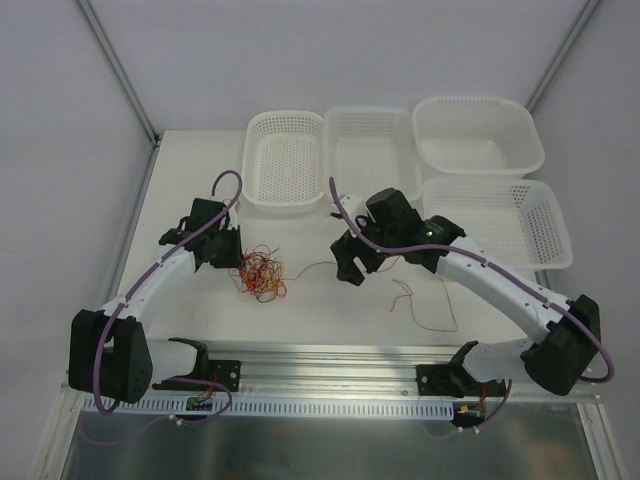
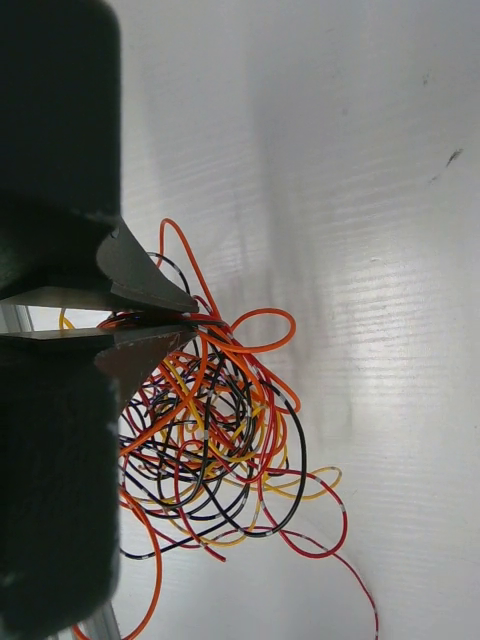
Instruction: Untangle the cables
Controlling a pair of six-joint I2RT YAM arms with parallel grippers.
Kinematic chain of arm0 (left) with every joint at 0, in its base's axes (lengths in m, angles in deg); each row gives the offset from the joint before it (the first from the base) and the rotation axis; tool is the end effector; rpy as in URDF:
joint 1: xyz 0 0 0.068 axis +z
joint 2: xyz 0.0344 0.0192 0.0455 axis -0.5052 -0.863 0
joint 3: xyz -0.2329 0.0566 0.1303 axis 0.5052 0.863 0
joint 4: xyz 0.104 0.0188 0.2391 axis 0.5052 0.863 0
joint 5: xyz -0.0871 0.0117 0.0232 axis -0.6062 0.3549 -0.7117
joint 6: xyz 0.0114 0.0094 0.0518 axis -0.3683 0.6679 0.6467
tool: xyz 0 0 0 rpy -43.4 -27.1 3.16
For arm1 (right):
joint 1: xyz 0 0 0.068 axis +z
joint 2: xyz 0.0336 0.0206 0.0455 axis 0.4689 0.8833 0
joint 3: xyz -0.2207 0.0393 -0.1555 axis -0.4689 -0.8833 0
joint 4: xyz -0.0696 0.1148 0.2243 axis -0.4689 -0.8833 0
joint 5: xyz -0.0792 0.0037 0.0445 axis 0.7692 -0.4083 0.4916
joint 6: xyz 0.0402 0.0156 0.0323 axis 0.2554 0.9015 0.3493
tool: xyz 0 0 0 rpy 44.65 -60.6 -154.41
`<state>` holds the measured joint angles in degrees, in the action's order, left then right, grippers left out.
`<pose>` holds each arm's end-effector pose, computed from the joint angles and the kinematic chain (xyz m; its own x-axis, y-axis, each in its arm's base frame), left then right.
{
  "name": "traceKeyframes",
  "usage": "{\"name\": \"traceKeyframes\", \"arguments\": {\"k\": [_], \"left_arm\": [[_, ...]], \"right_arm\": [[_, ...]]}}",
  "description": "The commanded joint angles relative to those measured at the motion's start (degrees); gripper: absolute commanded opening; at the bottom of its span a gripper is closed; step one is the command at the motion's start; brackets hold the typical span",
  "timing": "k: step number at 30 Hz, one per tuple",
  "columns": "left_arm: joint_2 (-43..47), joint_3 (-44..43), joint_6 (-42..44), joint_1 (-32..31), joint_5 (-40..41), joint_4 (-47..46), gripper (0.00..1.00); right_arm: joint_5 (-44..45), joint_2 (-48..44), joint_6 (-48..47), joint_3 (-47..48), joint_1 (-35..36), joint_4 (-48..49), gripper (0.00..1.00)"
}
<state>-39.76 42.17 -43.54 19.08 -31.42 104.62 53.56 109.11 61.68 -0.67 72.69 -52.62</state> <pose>0.2376 -0.0527 0.2295 -0.8047 -0.0370 -0.5925 0.1286 0.9634 -0.2350 0.1881 0.1976 0.3246 -0.2083 -0.6369 -0.7423 -0.9128 0.3991 -0.0863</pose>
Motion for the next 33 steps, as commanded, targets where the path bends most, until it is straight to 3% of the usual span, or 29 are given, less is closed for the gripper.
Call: {"name": "traceKeyframes", "arguments": {"k": [1, 11, 24, 27, 30, 31, 33], "left_arm": [[-0.5, -0.5, 1.5, -0.3, -3.6, -2.0, 0.08], [-1.2, -0.9, 1.5, -0.7, -5.1, -2.1, 0.08], [-2.8, -1.3, 1.1, -0.8, -6.5, -2.2, 0.08], [-3.0, -1.4, 0.9, -0.8, -6.1, -2.2, 0.08], [-3.2, -1.6, 0.6, -0.8, -5.8, -2.2, 0.08], [-3.3, -1.5, 0.5, -0.8, -5.5, -2.2, 0.08], [-3.3, -1.6, 0.1, -0.7, -5.2, -2.2, 0.08]], "right_arm": [[-11.8, 6.1, -3.4, 2.0, 1.3, 10.6, 0.82], [-17.5, 26.8, -7.3, 5.1, 4.0, 26.1, 0.79], [-21.4, 36.8, -5.1, 10.0, 6.0, 34.3, 0.77], [-22.7, 38.2, -4.7, 10.7, 6.7, 34.2, 0.72], [-24.2, 38.0, -4.0, 9.6, 6.9, 34.3, 0.57], [-24.6, 37.6, -3.9, 8.9, 6.9, 34.5, 0.44], [-24.9, 36.2, -3.9, 6.9, 6.9, 34.5, 0.33]]}}
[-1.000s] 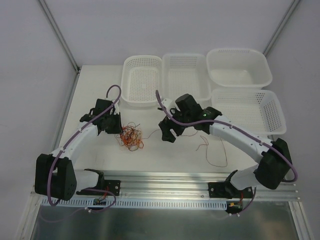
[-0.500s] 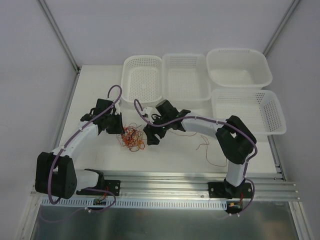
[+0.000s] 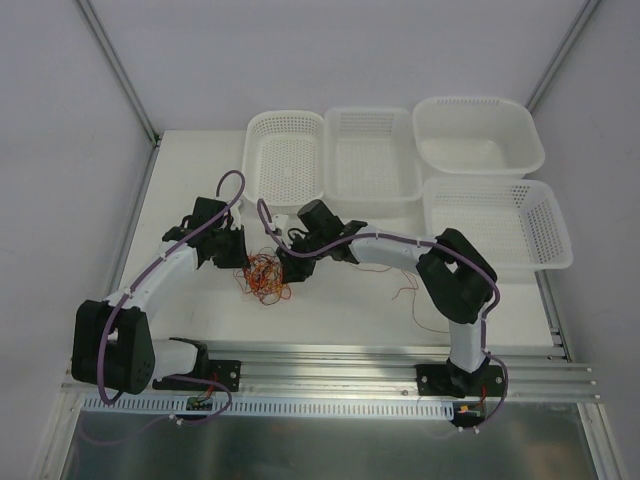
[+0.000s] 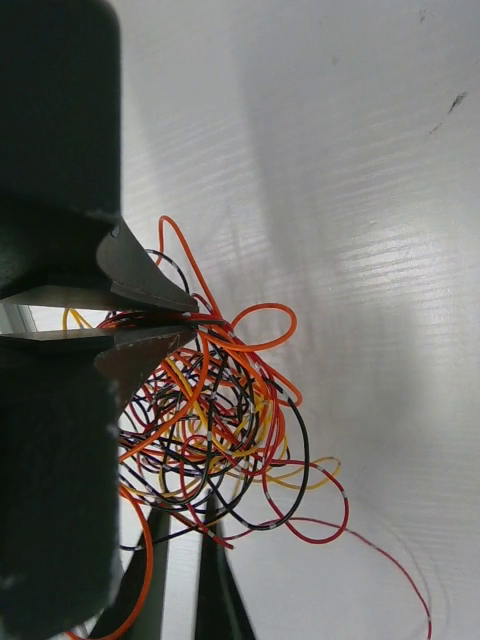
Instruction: Untangle the cables
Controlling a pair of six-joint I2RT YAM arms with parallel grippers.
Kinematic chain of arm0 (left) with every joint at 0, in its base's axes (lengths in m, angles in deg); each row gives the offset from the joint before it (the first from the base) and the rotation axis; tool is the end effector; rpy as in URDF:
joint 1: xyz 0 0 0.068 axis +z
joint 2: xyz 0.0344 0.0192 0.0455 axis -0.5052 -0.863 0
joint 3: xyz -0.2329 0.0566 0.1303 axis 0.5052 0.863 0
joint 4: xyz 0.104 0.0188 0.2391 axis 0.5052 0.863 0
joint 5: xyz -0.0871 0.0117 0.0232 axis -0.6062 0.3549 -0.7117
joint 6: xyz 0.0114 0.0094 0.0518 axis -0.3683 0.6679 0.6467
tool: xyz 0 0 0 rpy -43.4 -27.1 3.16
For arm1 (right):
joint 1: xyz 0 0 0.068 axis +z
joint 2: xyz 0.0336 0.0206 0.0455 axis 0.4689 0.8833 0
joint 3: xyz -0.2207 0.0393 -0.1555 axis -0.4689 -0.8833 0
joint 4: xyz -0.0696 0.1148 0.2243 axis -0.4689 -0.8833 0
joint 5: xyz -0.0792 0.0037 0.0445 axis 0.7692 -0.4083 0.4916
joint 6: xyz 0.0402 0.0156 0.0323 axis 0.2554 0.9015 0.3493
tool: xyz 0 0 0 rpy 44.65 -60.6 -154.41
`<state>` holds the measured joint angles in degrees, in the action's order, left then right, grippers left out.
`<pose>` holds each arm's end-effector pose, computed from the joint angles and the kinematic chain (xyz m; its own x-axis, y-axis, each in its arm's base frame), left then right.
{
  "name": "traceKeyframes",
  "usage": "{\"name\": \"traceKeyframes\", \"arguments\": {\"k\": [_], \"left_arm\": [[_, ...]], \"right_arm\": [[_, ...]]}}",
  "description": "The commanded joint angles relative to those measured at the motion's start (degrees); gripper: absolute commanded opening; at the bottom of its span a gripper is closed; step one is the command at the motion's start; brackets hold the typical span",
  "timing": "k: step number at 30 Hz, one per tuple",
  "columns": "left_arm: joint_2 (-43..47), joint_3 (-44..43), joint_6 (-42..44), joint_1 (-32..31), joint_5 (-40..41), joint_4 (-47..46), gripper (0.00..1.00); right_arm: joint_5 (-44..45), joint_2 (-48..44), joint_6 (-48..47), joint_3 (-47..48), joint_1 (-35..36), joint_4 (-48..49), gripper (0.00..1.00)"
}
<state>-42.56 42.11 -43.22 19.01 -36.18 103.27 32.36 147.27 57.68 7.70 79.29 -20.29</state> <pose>0.2441 -0.0572 0.2208 -0.8266 -0.0231 -0.5623 0.1735 0.9400 -0.2938 0.2515 0.3463 0.1967 -0.0286 -0.5388 -0.8420 -0.9987 -0.0201 0.0468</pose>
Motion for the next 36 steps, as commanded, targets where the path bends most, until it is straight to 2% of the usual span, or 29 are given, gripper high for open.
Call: {"name": "traceKeyframes", "arguments": {"k": [1, 5, 10, 14, 17, 18, 22, 25, 28, 36], "left_arm": [[-0.5, -1.5, -0.2, -0.5, -0.4, -0.8, 0.08], [-0.5, -1.7, -0.6, -0.3, -0.1, -1.0, 0.08], [-0.1, -1.4, -1.1, -0.3, 1.3, -0.9, 0.12], [1.5, -1.3, -3.0, -0.1, 2.0, -0.9, 0.23], [5.2, -0.5, -7.0, -0.2, 3.0, -0.9, 0.45], [6.4, 0.1, -8.7, -0.2, 3.2, -0.9, 0.6], [16.1, 4.4, -20.2, -0.8, 2.7, -1.3, 0.81], [22.7, 9.2, -30.1, -2.8, 1.4, -2.2, 0.83], [27.6, 14.6, -35.3, -6.9, 0.6, -4.7, 0.83], [30.4, 23.8, -49.1, -15.0, 3.5, -12.6, 0.81]], "right_arm": [[-4.0, -2.4, 0.0, -2.1, 0.3, 2.0, 0.24], [-4.1, -4.9, -0.2, -4.4, 0.3, 1.1, 0.02], [-2.2, -8.3, 0.6, -6.7, 0.5, -0.3, 0.01], [0.3, -12.6, 2.1, -6.9, 0.8, -2.4, 0.01], [2.1, -14.7, 4.6, -6.8, 1.2, -3.3, 0.01], [2.4, -15.0, 5.1, -6.8, 1.4, -3.7, 0.01], [6.3, -15.5, 7.9, -6.4, 2.4, -4.5, 0.01], [8.6, -15.0, 11.2, -6.8, 2.9, -3.8, 0.01], [11.5, -14.4, 13.9, -7.6, 3.3, -2.6, 0.01], [17.7, -13.3, 20.9, -10.2, 3.9, 1.8, 0.01]]}}
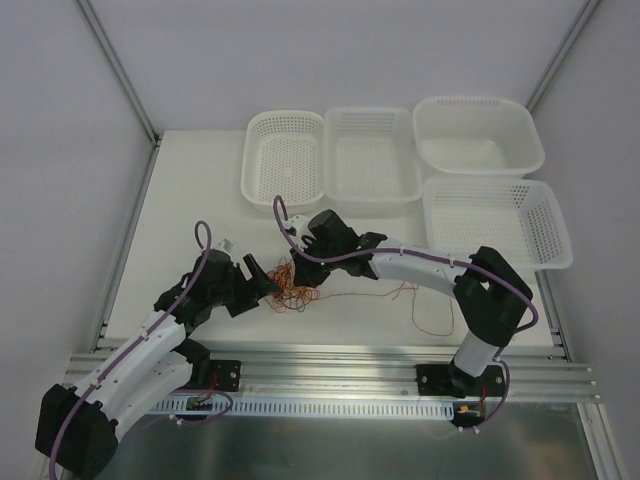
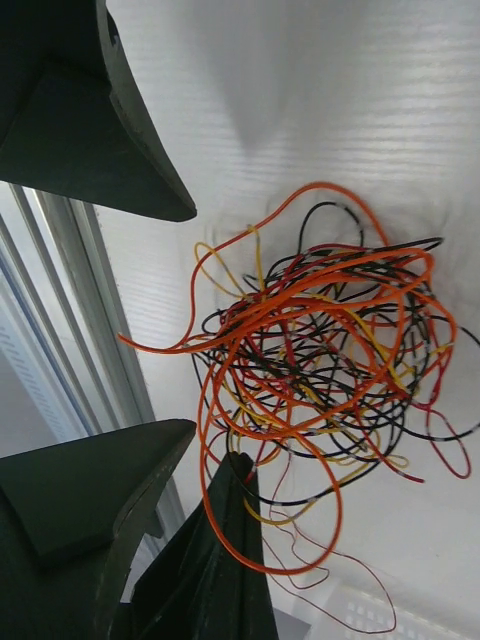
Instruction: Untangle the cables
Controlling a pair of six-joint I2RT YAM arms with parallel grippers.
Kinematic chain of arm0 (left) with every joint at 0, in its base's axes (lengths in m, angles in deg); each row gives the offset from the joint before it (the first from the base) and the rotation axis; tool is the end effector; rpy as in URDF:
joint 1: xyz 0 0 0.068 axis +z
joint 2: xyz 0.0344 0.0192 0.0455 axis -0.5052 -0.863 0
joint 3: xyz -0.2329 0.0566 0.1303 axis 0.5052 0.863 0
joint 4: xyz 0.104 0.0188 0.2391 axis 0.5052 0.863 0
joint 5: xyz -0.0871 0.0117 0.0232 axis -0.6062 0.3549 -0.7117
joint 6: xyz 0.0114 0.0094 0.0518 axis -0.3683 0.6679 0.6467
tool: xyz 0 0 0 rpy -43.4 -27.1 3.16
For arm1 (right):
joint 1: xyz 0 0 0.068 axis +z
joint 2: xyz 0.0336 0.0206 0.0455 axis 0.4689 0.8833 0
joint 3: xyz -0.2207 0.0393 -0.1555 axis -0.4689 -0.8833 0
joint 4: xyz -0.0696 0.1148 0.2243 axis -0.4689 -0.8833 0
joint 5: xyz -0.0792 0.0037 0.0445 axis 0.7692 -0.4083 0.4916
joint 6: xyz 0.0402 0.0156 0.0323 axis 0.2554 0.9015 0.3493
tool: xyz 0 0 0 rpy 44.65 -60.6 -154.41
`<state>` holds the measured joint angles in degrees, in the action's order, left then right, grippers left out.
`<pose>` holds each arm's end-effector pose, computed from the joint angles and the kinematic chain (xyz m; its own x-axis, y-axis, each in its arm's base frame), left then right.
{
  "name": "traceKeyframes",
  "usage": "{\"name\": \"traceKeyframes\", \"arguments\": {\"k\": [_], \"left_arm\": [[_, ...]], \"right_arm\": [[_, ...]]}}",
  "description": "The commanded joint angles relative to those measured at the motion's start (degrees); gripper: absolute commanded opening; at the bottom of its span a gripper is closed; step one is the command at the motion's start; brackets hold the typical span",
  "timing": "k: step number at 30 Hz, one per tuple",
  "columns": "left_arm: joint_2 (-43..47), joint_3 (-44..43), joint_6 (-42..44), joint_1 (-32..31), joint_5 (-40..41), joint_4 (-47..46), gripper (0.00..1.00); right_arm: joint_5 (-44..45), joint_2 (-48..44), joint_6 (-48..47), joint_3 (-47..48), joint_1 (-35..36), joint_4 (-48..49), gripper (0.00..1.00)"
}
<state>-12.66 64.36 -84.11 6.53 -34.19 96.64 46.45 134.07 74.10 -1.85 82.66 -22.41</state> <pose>0.1445 -0.0714 0.1990 -0.7714 -0.5027 -0.3901 -0.1147 0.7129 -0.6918 0.2092 0.3166 0.2267 -0.2669 -0.5430 -0.7962 -0.9527 0.2731 0.1331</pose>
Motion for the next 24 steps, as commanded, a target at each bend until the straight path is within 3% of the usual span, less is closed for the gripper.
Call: {"name": "traceKeyframes", "arguments": {"k": [1, 6, 16, 22, 24], "left_arm": [[0.0, 1.9, -9.7, -3.7, 3.3, -6.6, 0.8], [-1.9, 2.1, -10.9, -10.1, 9.2, -8.4, 0.77], [-13.1, 1.6, -10.9, -10.8, 16.9, -12.1, 0.65], [-16.4, 1.0, -11.9, -11.1, 21.7, -14.7, 0.51], [-16.6, 1.4, -12.6, -11.1, 22.8, -16.1, 0.42]], "right_arm": [[4.2, -0.1, 5.1, -1.1, 0.6, 4.4, 0.01], [6.4, 0.5, 8.6, -1.1, 0.5, 5.2, 0.01], [3.2, 1.2, 12.1, -1.9, 0.6, 6.2, 0.01], [2.8, 0.6, 12.4, -3.1, 0.5, 6.2, 0.01], [2.4, 0.6, 12.4, -3.4, 0.5, 6.2, 0.01]]}}
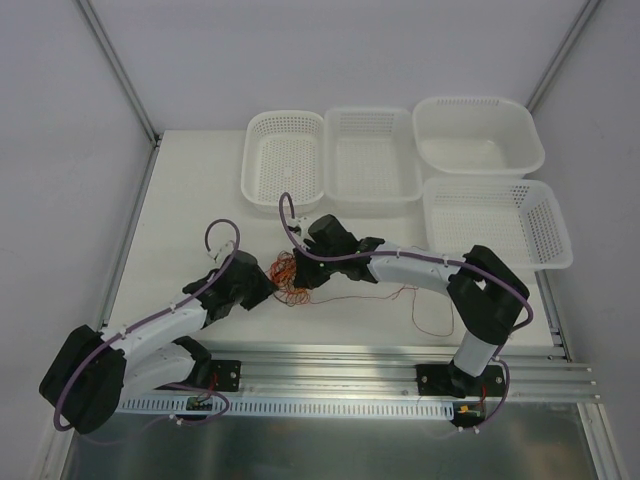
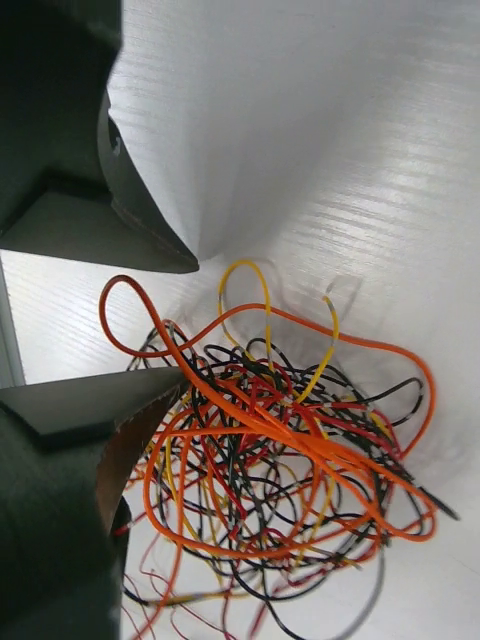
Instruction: Untangle the cables
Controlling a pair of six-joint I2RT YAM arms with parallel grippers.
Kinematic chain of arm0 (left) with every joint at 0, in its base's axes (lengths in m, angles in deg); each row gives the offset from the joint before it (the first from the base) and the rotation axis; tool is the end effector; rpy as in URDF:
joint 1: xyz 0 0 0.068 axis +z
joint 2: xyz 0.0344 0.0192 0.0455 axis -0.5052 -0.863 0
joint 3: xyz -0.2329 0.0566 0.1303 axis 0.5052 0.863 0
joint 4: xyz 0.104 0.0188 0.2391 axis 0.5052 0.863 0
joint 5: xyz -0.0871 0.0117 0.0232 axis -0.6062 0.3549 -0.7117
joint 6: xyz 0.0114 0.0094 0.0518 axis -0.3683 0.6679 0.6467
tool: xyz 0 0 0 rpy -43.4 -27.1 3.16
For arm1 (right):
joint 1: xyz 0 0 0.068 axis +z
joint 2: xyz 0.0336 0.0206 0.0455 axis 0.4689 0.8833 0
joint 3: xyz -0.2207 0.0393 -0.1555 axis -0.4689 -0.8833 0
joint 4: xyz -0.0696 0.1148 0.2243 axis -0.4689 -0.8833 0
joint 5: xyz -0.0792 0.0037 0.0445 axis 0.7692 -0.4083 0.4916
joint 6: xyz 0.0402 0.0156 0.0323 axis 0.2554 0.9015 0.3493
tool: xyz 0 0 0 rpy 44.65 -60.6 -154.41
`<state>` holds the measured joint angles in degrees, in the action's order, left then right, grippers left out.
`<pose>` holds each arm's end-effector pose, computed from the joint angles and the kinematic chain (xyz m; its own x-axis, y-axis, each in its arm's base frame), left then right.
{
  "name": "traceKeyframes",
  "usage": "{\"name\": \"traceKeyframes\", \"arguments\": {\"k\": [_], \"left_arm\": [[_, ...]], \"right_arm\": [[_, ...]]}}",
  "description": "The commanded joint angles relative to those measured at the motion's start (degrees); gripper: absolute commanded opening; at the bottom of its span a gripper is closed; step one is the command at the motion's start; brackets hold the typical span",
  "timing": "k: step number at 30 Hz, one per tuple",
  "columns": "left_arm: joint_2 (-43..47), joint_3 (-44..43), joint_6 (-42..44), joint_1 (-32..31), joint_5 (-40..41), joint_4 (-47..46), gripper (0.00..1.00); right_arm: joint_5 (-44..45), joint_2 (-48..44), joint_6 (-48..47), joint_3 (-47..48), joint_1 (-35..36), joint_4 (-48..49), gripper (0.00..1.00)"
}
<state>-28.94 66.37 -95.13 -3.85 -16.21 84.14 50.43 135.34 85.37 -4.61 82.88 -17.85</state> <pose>0.1606 -0.1041 0.1605 -0.6967 -0.5951 -0.4005 -0.2894 0.7441 -0.6022 0.2103 0.3167 0.2095 -0.4409 -0.4700 -0.7646 -0.8729 0.4228 0.2434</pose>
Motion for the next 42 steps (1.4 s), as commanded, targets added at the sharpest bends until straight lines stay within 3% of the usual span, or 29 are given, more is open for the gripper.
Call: {"name": "traceKeyframes", "arguments": {"k": [1, 5, 6, 8, 12, 18, 20, 24, 32, 42], "left_arm": [[-0.2, -0.1, -1.6, -0.8, 5.4, -4.3, 0.38], [-0.8, 0.3, -1.9, -0.8, 5.8, -7.8, 0.21], [-1.2, 0.3, -1.9, -0.7, 5.8, -8.2, 0.09], [-1.7, -0.3, -1.7, -0.8, 5.9, -8.4, 0.0], [-1.4, -0.2, -1.3, -0.9, 6.2, -8.4, 0.0], [-0.1, 0.7, -0.9, -0.9, 7.0, -8.3, 0.0], [0.0, 0.6, -0.6, -0.9, 7.0, -8.3, 0.0], [0.0, 0.3, 0.2, -0.9, 8.0, -7.8, 0.0], [-1.2, -4.2, 2.6, -0.6, 20.4, 2.5, 0.0], [-7.8, -12.9, 9.5, 6.9, 23.6, 11.5, 0.0]], "right_arm": [[-1.8, -0.6, 1.4, -1.2, 0.3, 1.6, 0.01], [-2.4, -0.5, 2.0, -2.3, 0.3, 3.6, 0.01], [-2.5, -0.5, 2.0, -2.3, 0.3, 3.6, 0.03], [-2.4, -0.5, 2.0, -2.4, 0.4, 3.6, 0.08], [-2.3, -1.0, 1.5, -3.2, 0.3, 3.6, 0.22], [-2.6, -1.9, 1.2, -4.6, 0.4, 3.7, 0.25], [-2.6, -2.0, 0.9, -4.8, 0.4, 3.4, 0.23], [-2.1, -2.7, 0.1, -4.6, 0.3, 2.4, 0.01], [-0.5, -13.2, -5.1, -0.7, 0.4, -14.5, 0.01], [3.0, -33.9, -13.5, 5.9, -2.4, -32.4, 0.01]]}}
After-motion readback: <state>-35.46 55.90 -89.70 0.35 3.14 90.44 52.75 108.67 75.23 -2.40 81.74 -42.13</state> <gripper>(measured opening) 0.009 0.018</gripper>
